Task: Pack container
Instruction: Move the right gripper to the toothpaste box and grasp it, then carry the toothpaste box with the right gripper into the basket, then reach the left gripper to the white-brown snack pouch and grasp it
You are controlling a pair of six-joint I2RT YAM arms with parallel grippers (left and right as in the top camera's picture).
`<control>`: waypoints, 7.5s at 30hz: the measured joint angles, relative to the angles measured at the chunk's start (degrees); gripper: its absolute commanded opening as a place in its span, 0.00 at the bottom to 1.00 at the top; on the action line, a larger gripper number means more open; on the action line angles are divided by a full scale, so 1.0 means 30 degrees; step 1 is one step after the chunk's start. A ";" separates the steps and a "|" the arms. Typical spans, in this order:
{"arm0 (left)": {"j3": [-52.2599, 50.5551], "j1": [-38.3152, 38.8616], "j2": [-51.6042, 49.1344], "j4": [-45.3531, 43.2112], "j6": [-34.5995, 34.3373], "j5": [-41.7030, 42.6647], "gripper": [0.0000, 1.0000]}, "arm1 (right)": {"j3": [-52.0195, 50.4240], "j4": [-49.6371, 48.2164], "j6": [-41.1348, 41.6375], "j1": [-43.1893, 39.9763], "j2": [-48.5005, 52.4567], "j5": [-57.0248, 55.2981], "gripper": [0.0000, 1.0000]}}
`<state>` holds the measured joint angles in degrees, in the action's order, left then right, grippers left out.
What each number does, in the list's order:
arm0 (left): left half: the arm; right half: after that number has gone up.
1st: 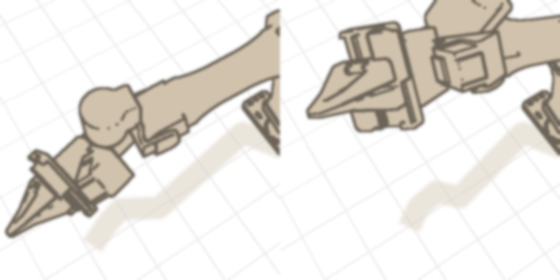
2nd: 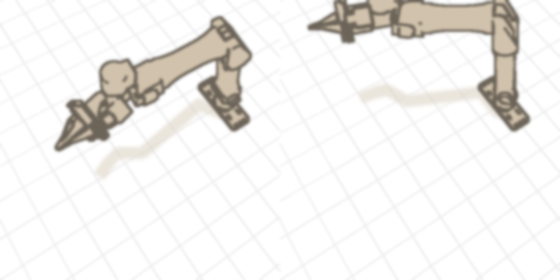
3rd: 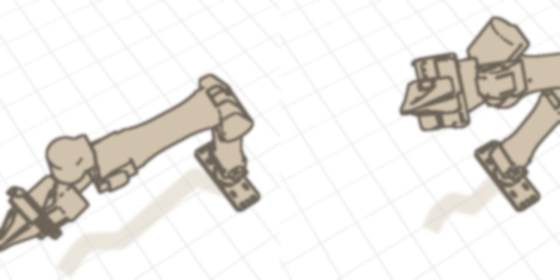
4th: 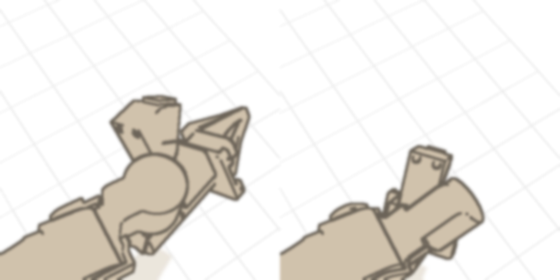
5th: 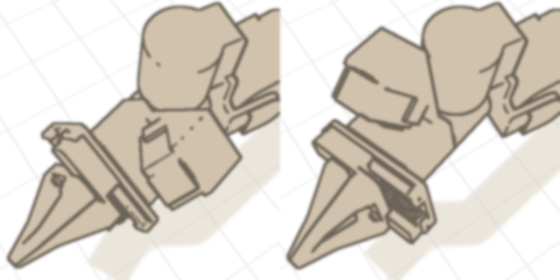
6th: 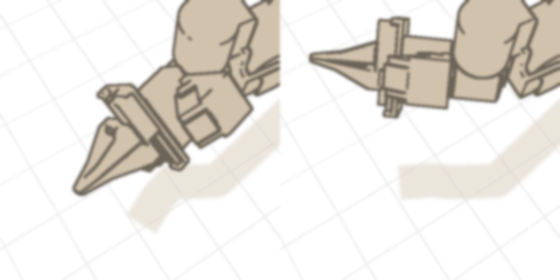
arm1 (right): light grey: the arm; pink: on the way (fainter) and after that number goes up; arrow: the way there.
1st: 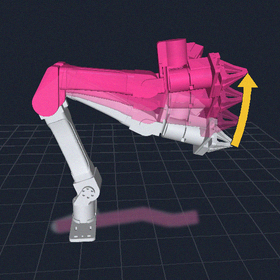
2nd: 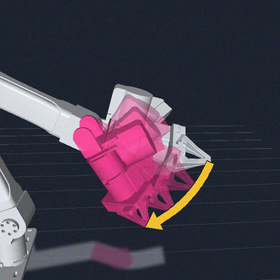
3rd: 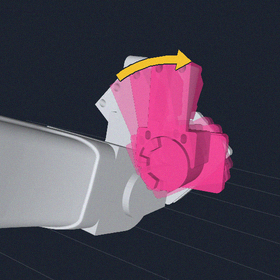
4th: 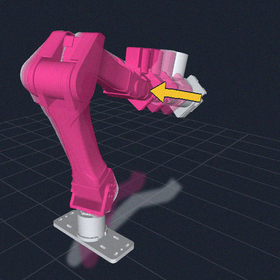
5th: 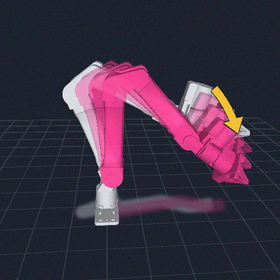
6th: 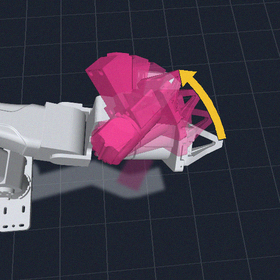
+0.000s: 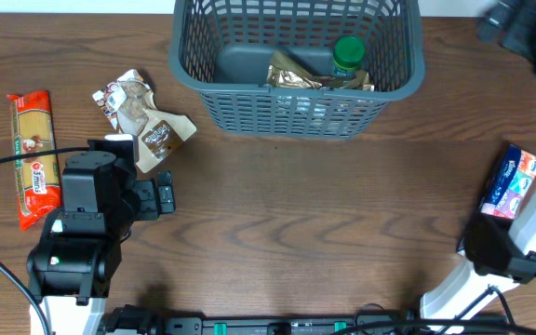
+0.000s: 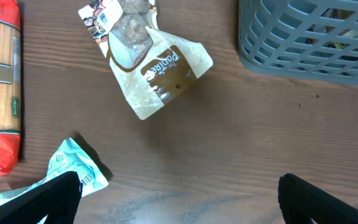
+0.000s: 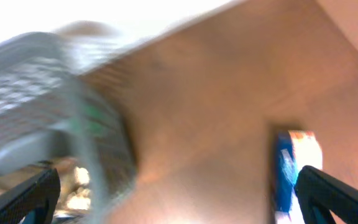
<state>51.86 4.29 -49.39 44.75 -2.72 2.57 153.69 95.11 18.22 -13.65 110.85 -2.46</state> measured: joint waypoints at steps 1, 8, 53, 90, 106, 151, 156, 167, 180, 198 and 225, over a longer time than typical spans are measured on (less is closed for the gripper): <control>0.0000 0.0000 0.0000 0.0000 0.0000 0.0000 0.98 | -0.0146 0.0495 0.0219 -0.0823 0.0095 0.0051 0.99; 0.0000 0.0000 0.0000 0.0000 0.0000 0.0000 0.98 | -0.4408 0.0590 0.0291 -0.4116 -0.0102 0.1188 0.99; 0.0000 0.0000 0.0000 -0.0058 0.0000 0.0000 0.98 | -2.9725 -1.7930 -0.2820 -0.7257 -0.1042 0.0474 0.13; 0.0000 0.0000 0.0000 -0.0058 0.0000 0.0000 0.98 | -0.9508 -1.4579 -1.7624 0.8225 -0.4226 0.2368 0.01; 0.0000 0.0000 0.0000 -0.0022 0.0000 0.0000 0.98 | -0.9537 -1.5926 -2.4006 1.0032 0.4044 0.4029 0.01; 1.6079 -0.2652 -1.1963 0.8291 -0.7431 -0.1530 0.98 | -0.5479 -0.4080 -0.2127 -0.3089 -0.1661 0.2266 0.99; 1.6189 -0.2688 -1.4739 0.6972 -0.7533 -0.1574 0.98 | -0.7351 -0.4153 -0.1676 -0.3147 -0.0452 0.2310 0.99; 1.6203 -0.2783 -1.8848 0.3038 -0.6462 -0.1290 0.98 | -1.0411 -0.5858 -0.2579 -0.2550 0.1807 0.2382 0.99; 1.6232 -0.4022 -2.4443 0.1413 -0.5333 -0.1005 0.98 | -1.0615 -0.7213 -0.2943 -0.2455 0.2113 0.2382 0.99; 1.6262 -0.3577 -2.5653 -0.0561 -0.3723 -0.0189 0.98 | -1.0615 -0.7453 -0.2943 -0.2368 0.2113 0.2382 0.99; 1.6699 -0.3570 -2.6920 -0.0328 -0.4197 0.0962 0.10 | -1.0615 -0.7271 -0.3606 -0.2361 0.2113 0.2382 0.99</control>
<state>101.95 -6.42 -130.15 43.77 -15.31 5.45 121.84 73.30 7.40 -20.73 117.19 4.69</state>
